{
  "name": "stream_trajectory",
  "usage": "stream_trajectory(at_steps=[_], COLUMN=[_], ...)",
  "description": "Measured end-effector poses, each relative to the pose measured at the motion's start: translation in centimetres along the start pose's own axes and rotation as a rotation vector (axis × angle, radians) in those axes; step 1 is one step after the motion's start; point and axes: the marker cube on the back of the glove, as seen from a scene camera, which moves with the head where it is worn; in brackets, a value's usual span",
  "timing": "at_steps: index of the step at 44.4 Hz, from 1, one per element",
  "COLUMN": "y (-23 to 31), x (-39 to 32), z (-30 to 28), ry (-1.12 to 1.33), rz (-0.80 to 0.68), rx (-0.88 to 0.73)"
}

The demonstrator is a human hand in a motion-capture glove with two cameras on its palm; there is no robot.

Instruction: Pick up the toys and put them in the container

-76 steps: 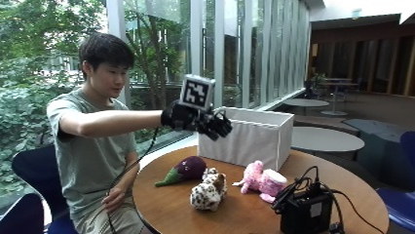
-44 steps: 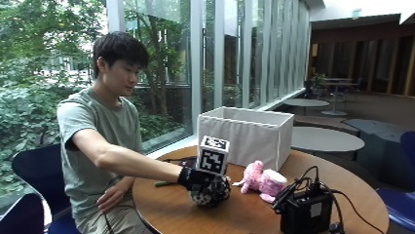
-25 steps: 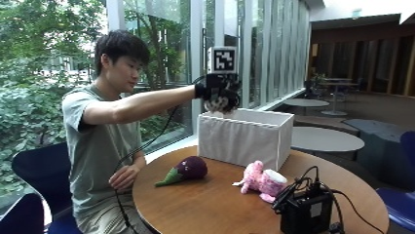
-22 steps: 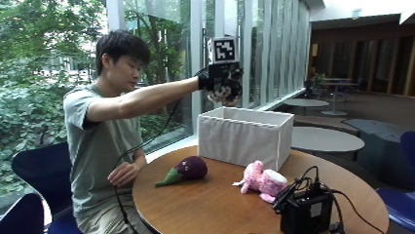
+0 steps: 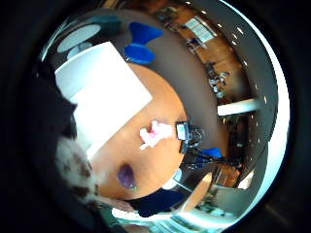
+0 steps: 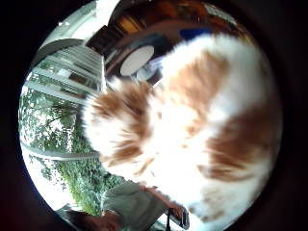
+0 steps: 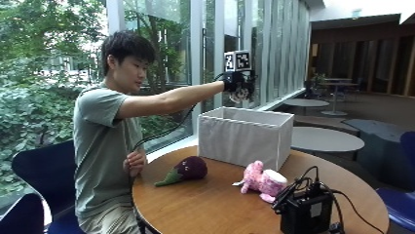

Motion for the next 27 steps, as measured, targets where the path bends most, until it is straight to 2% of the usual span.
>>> stream_trajectory(at_steps=[8, 14, 21, 27], y=[-1.4, -0.5, 3.0, 6.5], x=[-3.3, -0.9, 5.9, 11.9], z=[3.4, 1.1, -2.0, -2.5], ry=[0.017, 0.009, 0.056, 0.065], rz=[-0.072, -0.045, 0.041, 0.136], rx=[-0.346, -0.285, -0.221, -0.201])
